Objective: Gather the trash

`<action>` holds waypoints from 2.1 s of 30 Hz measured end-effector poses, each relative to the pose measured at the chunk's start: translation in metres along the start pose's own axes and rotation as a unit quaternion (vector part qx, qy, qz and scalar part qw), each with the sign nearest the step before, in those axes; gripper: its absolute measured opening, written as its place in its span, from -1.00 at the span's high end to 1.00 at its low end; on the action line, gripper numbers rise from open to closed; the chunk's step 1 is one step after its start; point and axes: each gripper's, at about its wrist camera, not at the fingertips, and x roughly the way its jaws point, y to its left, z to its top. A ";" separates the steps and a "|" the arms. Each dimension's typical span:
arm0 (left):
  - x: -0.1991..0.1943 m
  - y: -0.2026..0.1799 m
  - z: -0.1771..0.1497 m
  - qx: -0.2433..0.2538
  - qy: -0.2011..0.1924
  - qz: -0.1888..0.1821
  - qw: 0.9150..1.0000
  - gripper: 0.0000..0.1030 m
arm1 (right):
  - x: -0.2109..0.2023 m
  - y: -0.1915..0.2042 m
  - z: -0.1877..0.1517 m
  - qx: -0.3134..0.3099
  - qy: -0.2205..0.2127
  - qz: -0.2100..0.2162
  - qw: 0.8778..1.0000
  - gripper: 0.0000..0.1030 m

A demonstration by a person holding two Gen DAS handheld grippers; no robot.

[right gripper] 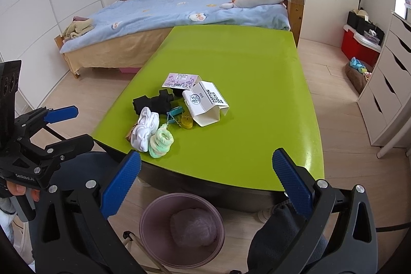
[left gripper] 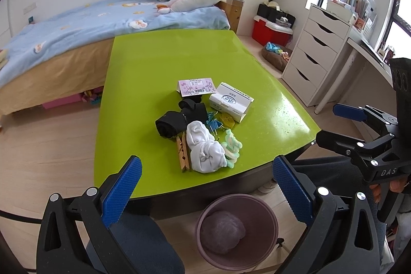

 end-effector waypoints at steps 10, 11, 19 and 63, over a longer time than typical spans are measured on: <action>0.003 0.000 0.008 0.014 -0.004 0.012 1.000 -0.90 | 0.046 0.002 0.037 -0.044 0.038 0.010 0.998 -0.95; 0.003 0.001 0.009 0.014 -0.005 0.012 1.000 -0.90 | 0.056 0.004 0.042 -0.053 0.047 0.007 0.997 -0.95; 0.004 0.005 0.007 0.012 -0.005 0.017 1.000 -0.90 | 0.119 0.007 0.064 -0.098 0.113 -0.006 0.989 -0.94; 0.096 0.001 0.103 0.013 0.060 0.025 0.998 -0.90 | 0.079 -0.032 0.041 -0.014 0.083 0.015 0.996 0.07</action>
